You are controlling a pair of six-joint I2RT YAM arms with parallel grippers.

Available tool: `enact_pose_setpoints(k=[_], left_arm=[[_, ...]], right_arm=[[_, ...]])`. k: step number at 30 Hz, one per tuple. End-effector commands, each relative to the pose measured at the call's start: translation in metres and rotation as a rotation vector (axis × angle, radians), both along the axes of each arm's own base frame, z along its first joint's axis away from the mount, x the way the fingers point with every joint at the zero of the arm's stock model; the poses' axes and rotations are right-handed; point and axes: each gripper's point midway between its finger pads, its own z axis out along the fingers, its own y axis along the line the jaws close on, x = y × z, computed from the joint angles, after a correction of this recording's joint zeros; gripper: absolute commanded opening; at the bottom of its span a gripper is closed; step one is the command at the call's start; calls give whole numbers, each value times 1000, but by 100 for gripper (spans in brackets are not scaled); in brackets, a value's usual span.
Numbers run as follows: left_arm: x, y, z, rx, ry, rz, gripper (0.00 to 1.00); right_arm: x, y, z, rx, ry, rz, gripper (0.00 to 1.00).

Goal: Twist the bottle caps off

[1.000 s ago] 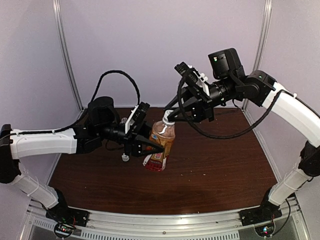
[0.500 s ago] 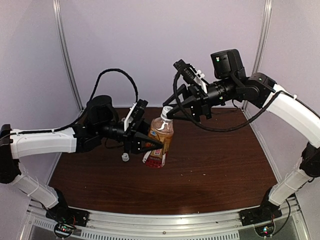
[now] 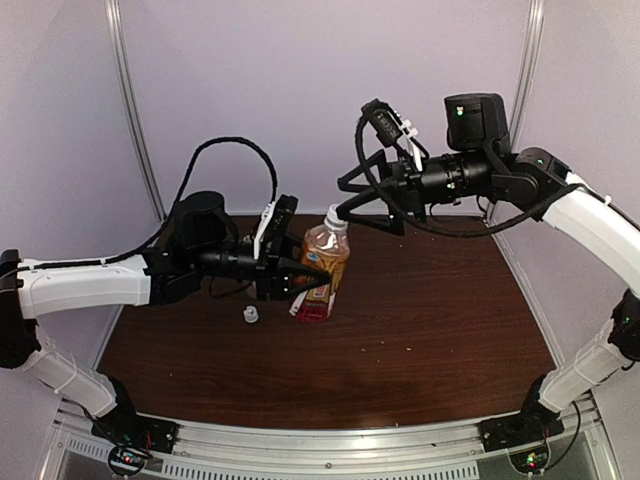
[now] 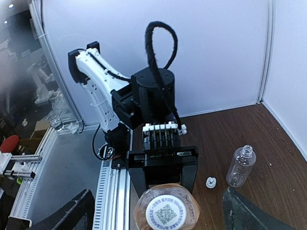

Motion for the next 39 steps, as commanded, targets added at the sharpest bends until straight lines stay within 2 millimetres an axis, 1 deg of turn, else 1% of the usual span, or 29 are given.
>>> enact_pose_setpoints(k=[1, 4, 7, 10, 14, 18, 21, 24, 26, 34, 39], left_arm=[[22, 5, 22, -33, -77, 132, 13], [29, 7, 20, -23, -78, 177, 13], [35, 8, 18, -13, -75, 213, 13], [42, 10, 15, -2, -72, 257, 13], [51, 12, 12, 15, -72, 310, 13], [55, 14, 10, 26, -75, 338, 13], [57, 15, 11, 26, -75, 352, 13], [59, 17, 10, 32, -76, 369, 13], [61, 18, 10, 34, -77, 378, 13], [62, 18, 9, 39, -77, 388, 13], [62, 18, 9, 41, -78, 390, 13]], right_arm=[[33, -7, 28, 86, 93, -262, 93], [57, -9, 20, 84, 155, -426, 93], [69, -5, 7, 66, 189, -517, 93], [74, 2, -6, 44, 217, -552, 94], [73, 10, -17, 26, 238, -559, 93], [76, 11, -26, 5, 245, -585, 90], [75, 13, -30, -1, 253, -582, 84], [74, 15, -33, -5, 264, -571, 72], [73, 15, -36, -9, 269, -566, 66], [68, 20, -39, -10, 283, -531, 57], [66, 20, -37, -5, 281, -520, 48]])
